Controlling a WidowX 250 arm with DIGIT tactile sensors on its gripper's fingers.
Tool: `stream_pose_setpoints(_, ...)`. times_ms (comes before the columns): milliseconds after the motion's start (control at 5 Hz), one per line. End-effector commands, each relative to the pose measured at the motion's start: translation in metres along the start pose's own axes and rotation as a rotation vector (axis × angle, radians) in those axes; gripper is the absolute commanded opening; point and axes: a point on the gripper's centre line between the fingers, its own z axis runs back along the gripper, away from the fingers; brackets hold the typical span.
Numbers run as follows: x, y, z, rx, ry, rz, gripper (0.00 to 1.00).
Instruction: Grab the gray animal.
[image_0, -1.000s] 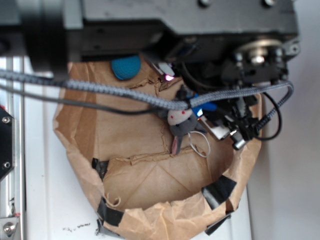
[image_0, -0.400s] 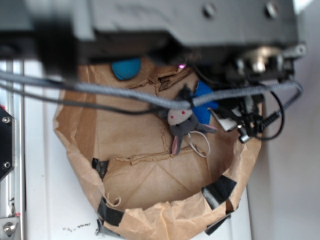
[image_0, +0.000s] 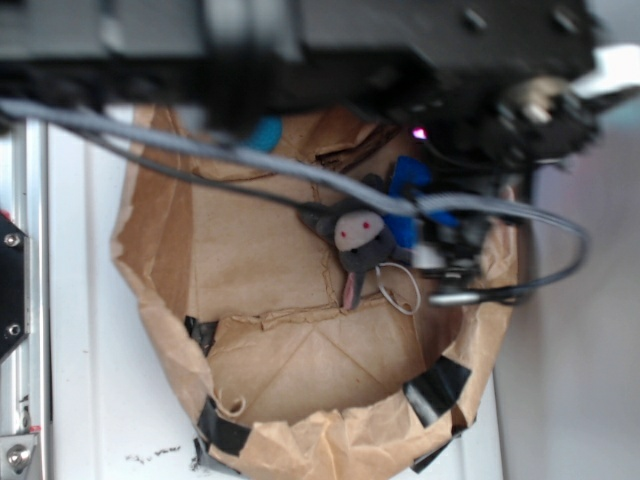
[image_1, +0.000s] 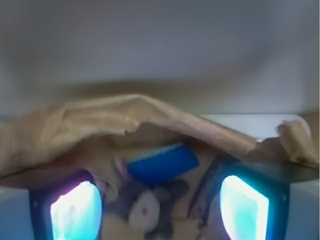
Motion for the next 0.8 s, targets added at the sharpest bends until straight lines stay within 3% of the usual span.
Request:
stream_pose_setpoints(0, -0.058, -0.036, 0.068, -0.136, -0.078, -0.459, 1.00)
stream_pose_setpoints(200, -0.100, -0.056, 0.072, -0.089, 0.034, -0.507, 1.00)
stream_pose_setpoints(600, -0.100, -0.056, 0.072, -0.089, 0.034, -0.507, 1.00)
